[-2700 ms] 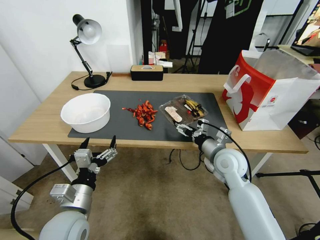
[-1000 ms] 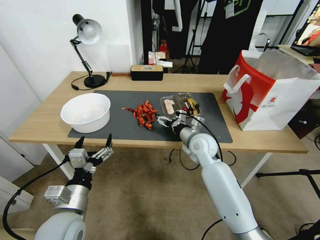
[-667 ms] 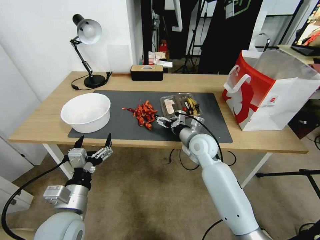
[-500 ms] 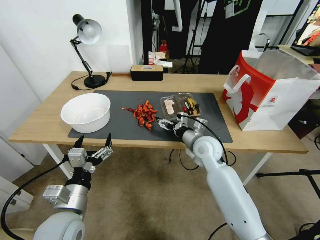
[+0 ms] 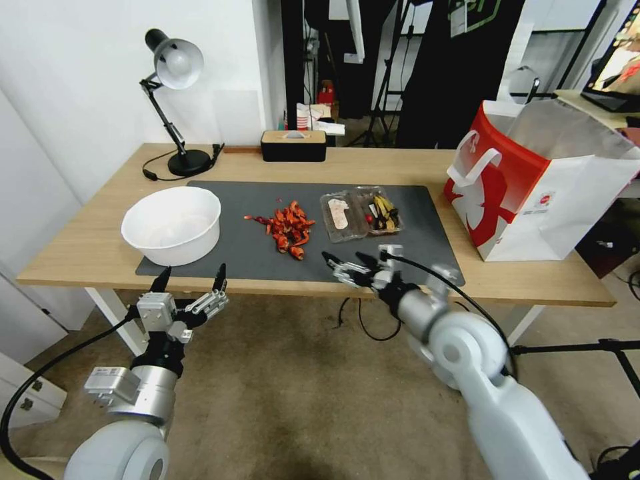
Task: Close the disposable takeout box, then place it into the delivery bag.
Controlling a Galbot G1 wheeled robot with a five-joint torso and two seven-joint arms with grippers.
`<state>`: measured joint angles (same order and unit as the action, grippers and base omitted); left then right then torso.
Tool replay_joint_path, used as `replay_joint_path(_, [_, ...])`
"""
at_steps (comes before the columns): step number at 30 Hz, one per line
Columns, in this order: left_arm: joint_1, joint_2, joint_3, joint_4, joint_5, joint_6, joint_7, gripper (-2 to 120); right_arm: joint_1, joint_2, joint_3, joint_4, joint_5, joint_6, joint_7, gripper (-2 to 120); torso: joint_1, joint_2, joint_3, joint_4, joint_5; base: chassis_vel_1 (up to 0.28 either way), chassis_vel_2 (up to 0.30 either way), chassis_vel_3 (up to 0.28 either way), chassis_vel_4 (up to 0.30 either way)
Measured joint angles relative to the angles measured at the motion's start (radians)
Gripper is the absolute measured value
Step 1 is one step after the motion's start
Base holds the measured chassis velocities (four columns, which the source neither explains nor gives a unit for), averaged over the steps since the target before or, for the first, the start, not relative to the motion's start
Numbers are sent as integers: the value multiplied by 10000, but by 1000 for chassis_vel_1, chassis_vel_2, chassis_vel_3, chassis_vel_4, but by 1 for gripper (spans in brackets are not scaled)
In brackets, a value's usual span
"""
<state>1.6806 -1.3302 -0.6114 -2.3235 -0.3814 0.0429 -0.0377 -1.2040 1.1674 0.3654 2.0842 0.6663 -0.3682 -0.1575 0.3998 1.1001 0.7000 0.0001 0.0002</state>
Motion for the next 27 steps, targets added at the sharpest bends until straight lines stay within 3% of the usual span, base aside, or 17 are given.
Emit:
replay_joint_path(1, [0, 0, 0, 0, 0, 0, 0, 100, 0, 0, 0, 0, 0, 0, 0, 100, 0, 0, 0, 0, 0, 0, 0, 0, 0])
replay_joint_path(4, [-94, 99, 149, -41, -52, 74, -20, 100, -505, -290, 889, -61, -1172, 1397, -503, 100, 0, 0, 0, -2, -2, 0, 0, 0, 0])
replay_joint_path(8, [-72, 147, 238, -124, -51, 220, -23, 100, -762, -333, 1305, -185, -1836, 2102, -591, 100, 0, -1, 0, -3, -1, 0, 0, 0, 0])
replay_joint_path(10, [-32, 161, 392, -233, -12, 375, -23, 100, -1144, -253, 1908, -329, -2525, 3255, -576, 100, 1, -2, 0, -1, 0, 0, 0, 0, 0])
replay_joint_path(22, [72, 253, 563, -442, -95, 440, -50, 100, -2008, 435, 2442, -57, -2851, 3725, -340, 100, 1, -2, 0, -1, -1, 0, 0, 0, 0])
replay_joint_path(27, [-7, 406, 589, -748, -827, 816, -224, 100, -2062, 481, 2442, -57, -2920, 3718, -293, 100, 2, -2, 0, 0, -3, 0, 0, 0, 0])
